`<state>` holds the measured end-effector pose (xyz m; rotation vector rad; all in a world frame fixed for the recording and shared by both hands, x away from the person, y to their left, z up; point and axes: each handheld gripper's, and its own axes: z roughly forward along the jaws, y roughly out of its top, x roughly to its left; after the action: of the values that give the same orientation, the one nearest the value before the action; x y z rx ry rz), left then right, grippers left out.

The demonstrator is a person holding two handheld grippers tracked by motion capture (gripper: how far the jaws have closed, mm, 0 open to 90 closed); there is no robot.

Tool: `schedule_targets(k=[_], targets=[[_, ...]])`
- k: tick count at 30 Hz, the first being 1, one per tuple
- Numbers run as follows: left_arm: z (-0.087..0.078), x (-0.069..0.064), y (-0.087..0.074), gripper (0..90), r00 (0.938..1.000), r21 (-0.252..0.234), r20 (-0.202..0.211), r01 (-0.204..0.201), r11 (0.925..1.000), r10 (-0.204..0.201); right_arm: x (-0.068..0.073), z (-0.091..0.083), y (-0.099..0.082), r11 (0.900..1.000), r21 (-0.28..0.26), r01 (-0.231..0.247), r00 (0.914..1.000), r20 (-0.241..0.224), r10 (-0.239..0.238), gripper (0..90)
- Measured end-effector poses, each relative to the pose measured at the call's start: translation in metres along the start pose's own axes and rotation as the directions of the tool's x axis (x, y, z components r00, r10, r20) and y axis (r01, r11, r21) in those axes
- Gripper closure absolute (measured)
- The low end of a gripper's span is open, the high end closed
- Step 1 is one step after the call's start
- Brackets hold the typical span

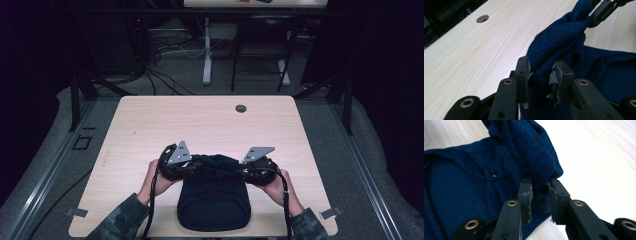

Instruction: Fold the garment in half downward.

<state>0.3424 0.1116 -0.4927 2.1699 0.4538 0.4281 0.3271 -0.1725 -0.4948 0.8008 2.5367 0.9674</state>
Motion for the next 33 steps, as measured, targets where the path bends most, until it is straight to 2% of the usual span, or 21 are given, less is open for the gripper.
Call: schedule_targets(k=[6,16,33], targets=[[-0.002,-0.007,-0.007,69.0,0.9997,-0.012,0.022,0.009,0.9999,-0.009,0.006,-0.002,-0.004,0.9999,-0.002,0.01,0.9999,0.002,-0.01,75.8],[-0.003,-0.021,-0.02,68.8,0.9978,-0.026,0.063,0.023,0.9994,-0.022,0.012,-0.002,-0.015,1.0,0.005,0.0,0.9996,-0.028,0.0,75.9],[-0.001,-0.041,-0.04,69.0,0.9921,0.009,0.119,0.039,0.9992,-0.04,0.025,0.0,-0.03,0.9981,0.057,0.024,0.9974,-0.069,-0.02,74.8]])
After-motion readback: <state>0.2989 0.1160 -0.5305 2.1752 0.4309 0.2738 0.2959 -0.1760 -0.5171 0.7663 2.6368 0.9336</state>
